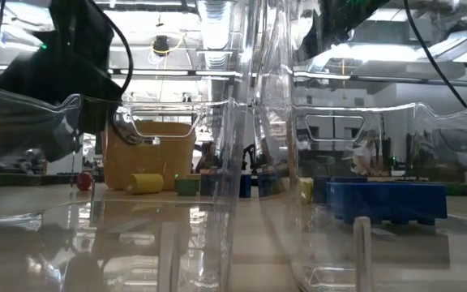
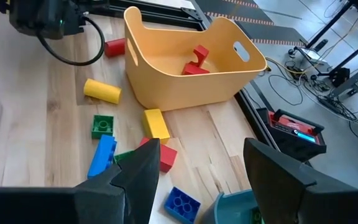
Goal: Sort blocks
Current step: Put the yellow block into the left transparent bin
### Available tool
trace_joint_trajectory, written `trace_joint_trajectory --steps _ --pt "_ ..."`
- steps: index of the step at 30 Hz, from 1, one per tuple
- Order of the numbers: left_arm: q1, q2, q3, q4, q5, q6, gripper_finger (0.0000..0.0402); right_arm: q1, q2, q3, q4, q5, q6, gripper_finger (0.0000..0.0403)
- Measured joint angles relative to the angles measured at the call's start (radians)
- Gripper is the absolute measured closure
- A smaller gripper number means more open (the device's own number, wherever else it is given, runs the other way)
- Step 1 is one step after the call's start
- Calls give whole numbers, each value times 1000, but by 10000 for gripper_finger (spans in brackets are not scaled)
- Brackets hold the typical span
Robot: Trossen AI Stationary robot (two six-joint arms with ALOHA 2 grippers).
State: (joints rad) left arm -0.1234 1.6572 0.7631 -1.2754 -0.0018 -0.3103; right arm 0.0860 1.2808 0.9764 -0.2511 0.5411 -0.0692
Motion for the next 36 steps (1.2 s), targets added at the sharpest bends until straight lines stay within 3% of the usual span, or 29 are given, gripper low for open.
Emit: trace_joint_trajectory --steps 6,16,24,36 --pt "0 13 -26 49 1 18 133 0 0 0 -1 -2 -7 159" --pt "0 13 -73 58 10 -1 275 -4 0 0 6 -2 -20 159" --pt "0 13 -29 54 -16 3 275 -5 0 0 6 -2 -21 159" --pt "0 -6 81 -126 -100 24 274 -2 0 0 -2 -2 -18 159"
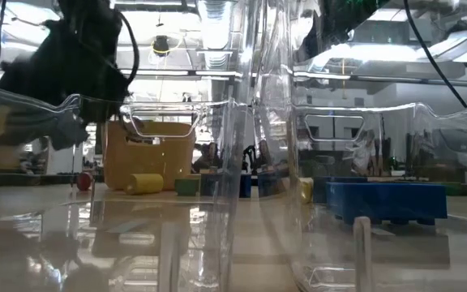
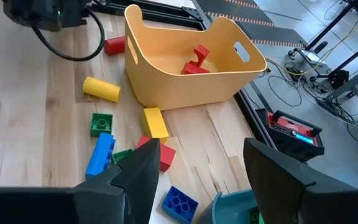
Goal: Sort blocks
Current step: Put the yellow block into the left transparent bin
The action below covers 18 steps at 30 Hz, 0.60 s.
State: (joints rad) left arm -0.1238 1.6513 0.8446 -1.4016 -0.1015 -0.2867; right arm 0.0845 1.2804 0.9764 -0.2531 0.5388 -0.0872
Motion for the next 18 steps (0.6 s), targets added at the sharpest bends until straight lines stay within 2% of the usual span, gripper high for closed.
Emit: trace_joint_trajectory --steps 6,11,18 --pt "-2 -63 85 -75 -16 -45 273 -3 0 0 -1 0 0 159" --pt "-62 -64 214 -93 -21 -74 273 -10 0 0 -2 0 1 159" --pt "-167 -64 437 -80 -127 -90 272 -30 0 0 -68 -2 32 159"
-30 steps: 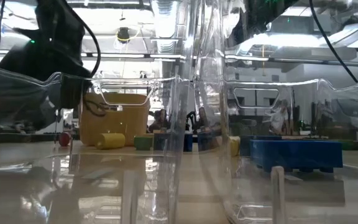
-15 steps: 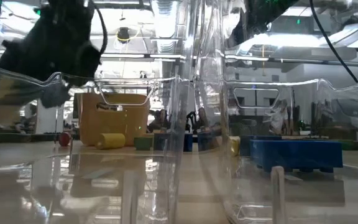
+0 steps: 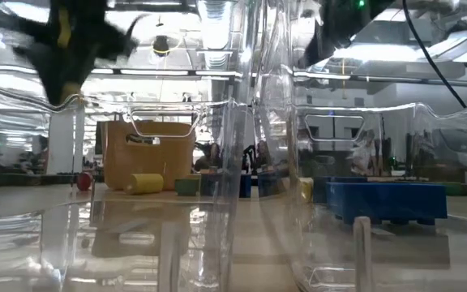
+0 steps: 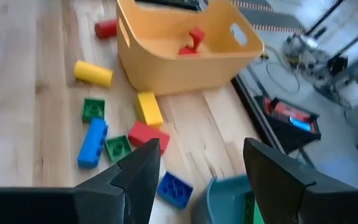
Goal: Sort blocks
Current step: Put the yellow block into the left transparent bin
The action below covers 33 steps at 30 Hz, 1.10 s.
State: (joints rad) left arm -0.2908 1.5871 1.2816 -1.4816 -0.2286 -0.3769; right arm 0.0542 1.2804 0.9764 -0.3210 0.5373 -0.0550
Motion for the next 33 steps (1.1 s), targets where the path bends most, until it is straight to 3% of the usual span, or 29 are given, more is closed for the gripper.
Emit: trace_joint_trajectory --steps 6,11,16,23,33 --pt "-136 0 130 122 -97 -19 272 -24 0 0 -138 0 107 159" --pt "-214 8 128 398 -118 56 272 9 0 0 -133 10 138 160" --pt "-224 30 126 538 -109 54 272 66 -12 0 -154 111 173 177" --pt "-232 73 126 663 -60 46 271 154 -105 0 -282 150 302 194" --pt "-209 326 144 700 123 44 271 296 -181 0 -326 218 413 195"
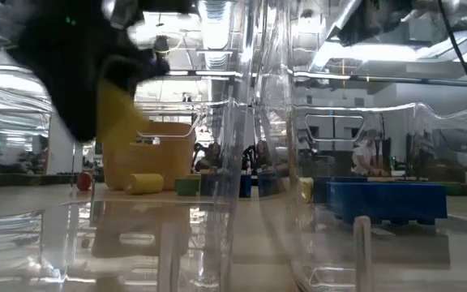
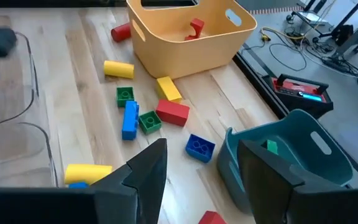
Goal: Sort blocks
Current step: Put the yellow block into the left transparent bin
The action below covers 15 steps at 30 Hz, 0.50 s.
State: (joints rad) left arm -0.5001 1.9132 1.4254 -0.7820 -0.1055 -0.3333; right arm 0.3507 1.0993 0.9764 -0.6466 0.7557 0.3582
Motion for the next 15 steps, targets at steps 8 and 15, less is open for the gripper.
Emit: trace_joint_trajectory --steps 8,15 --pt "26 84 6 7 86 0 271 31 36 0 -6 5 43 195" --pt "34 85 6 10 97 -5 258 42 35 0 -4 6 55 195"
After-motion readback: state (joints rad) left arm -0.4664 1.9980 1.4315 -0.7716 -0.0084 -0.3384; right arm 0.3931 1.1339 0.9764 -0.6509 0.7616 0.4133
